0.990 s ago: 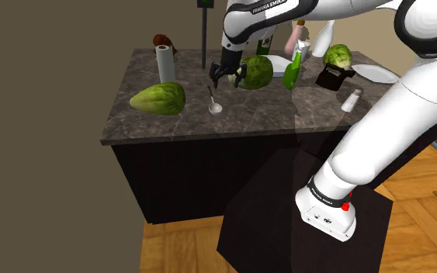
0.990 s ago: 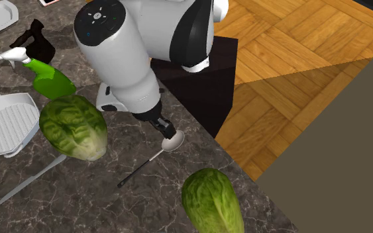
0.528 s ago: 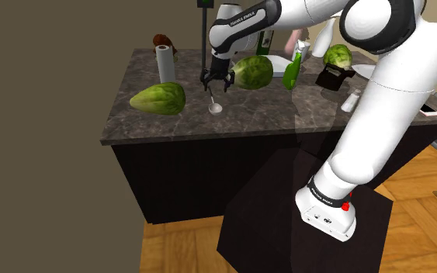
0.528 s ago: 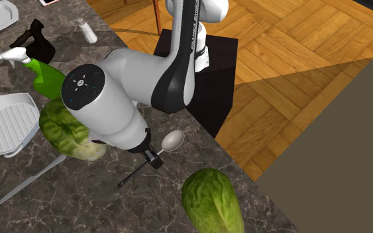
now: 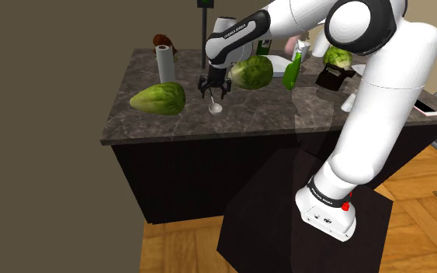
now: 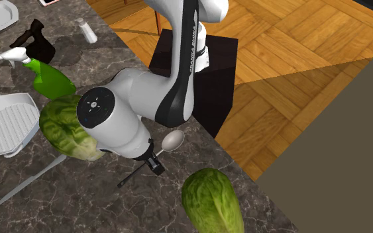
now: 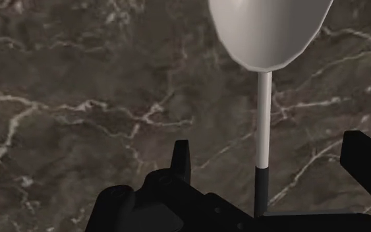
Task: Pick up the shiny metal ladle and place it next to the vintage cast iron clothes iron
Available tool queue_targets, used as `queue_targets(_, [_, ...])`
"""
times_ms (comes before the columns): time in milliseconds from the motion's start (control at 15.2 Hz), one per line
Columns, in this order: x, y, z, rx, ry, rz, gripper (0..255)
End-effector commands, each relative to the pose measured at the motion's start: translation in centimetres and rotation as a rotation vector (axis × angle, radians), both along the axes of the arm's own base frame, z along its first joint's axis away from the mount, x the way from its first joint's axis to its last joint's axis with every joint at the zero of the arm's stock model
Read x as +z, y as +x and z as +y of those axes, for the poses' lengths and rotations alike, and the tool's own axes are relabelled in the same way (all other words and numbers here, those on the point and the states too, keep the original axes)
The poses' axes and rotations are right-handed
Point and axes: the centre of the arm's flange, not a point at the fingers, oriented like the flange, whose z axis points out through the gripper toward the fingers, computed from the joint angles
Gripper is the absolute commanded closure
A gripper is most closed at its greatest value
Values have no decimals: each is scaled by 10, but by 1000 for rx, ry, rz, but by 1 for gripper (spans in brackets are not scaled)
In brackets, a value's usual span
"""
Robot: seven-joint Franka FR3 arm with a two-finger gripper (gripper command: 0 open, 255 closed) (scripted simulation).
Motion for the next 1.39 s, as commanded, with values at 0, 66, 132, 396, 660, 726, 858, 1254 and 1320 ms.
queue_targets(0, [-5,0,1,0,0,0,0])
queue_targets(66, [-5,0,1,0,0,0,0])
queue_targets(132, [-5,0,1,0,0,0,0])
queue_targets(396, [-5,0,1,0,0,0,0])
queue_targets(660, [-5,0,1,0,0,0,255])
queue_targets(726, [-5,0,1,0,0,0,255])
queue_targets(858, [-5,0,1,0,0,0,255])
queue_targets(1254, [5,0,1,0,0,0,255])
queue_targets(1320, [11,0,1,0,0,0,255])
